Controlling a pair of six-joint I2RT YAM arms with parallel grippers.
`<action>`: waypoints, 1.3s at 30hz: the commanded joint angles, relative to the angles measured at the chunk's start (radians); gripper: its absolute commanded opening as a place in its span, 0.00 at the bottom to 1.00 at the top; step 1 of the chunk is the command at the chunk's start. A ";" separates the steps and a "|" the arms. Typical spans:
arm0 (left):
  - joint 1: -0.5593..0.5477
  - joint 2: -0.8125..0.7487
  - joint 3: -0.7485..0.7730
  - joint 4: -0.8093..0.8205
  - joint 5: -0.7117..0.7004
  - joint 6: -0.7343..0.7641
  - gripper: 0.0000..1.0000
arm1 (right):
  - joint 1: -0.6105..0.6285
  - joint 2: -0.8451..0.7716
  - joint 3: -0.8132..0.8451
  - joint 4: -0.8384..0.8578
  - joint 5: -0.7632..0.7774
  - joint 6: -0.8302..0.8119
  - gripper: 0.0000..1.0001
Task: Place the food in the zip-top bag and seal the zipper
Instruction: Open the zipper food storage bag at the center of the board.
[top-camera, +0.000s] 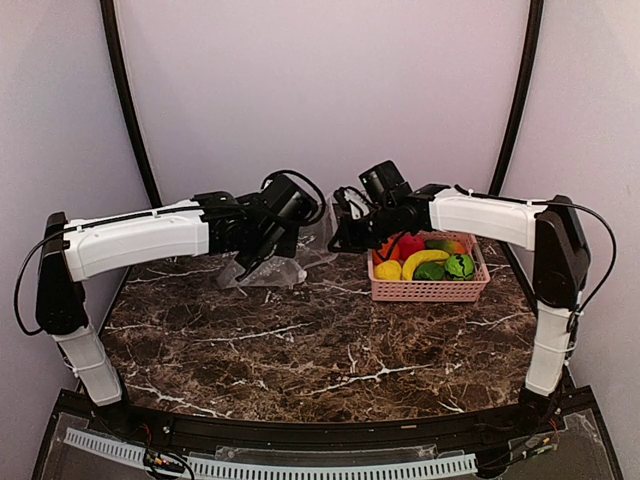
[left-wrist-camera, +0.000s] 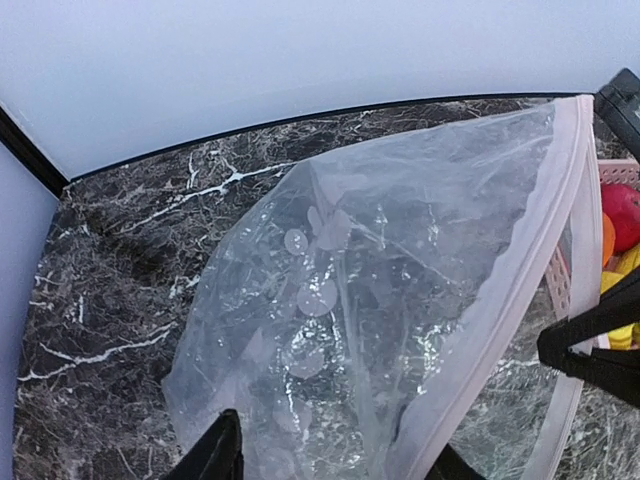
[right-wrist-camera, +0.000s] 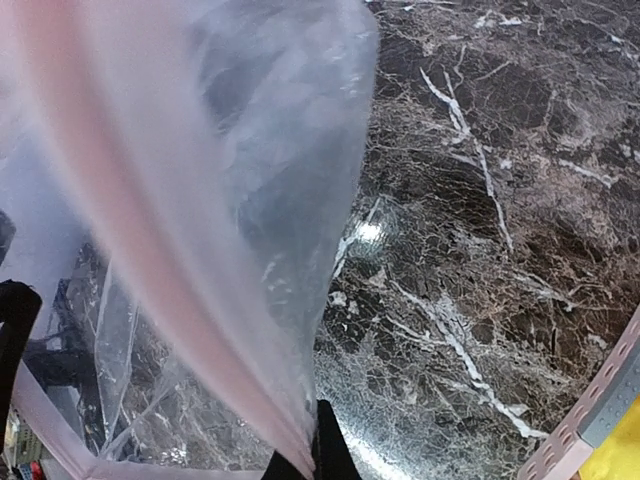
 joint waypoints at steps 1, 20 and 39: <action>0.047 0.008 -0.002 0.035 0.120 0.033 0.53 | 0.059 -0.016 0.022 0.032 0.039 -0.090 0.00; 0.089 0.039 0.077 -0.075 0.151 0.094 0.17 | 0.036 0.001 0.032 -0.036 0.212 -0.009 0.00; 0.093 0.073 0.151 -0.179 0.259 0.134 0.01 | 0.007 -0.019 0.073 0.026 -0.263 -0.262 0.25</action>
